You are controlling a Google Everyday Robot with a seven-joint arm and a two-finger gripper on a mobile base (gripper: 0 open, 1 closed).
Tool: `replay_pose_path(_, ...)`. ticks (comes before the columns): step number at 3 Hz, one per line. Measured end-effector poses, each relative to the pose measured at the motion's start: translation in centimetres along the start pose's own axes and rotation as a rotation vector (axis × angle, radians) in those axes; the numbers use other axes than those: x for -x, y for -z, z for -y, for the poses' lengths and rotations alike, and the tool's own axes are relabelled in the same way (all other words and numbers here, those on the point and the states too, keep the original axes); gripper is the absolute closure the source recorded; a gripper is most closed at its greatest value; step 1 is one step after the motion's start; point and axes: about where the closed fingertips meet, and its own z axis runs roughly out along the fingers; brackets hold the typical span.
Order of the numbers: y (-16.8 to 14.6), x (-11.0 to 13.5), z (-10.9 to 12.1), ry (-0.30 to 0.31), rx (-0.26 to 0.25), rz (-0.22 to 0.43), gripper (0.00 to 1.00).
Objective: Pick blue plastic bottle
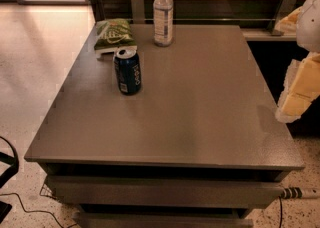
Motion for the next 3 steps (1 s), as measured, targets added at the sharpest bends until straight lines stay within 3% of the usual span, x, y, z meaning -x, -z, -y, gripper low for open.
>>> replay_pose_path(1, 0.0, 0.0, 0.0, 0.0, 0.0, 0.0, 0.0)
replay_pose_path(2, 0.7, -0.1, 1.7, -0.022, -0.041, 0.042, 0.0)
replay_pose_path(3, 1.1, -0.5, 3.7, -0.101, -0.099, 0.151, 0.0)
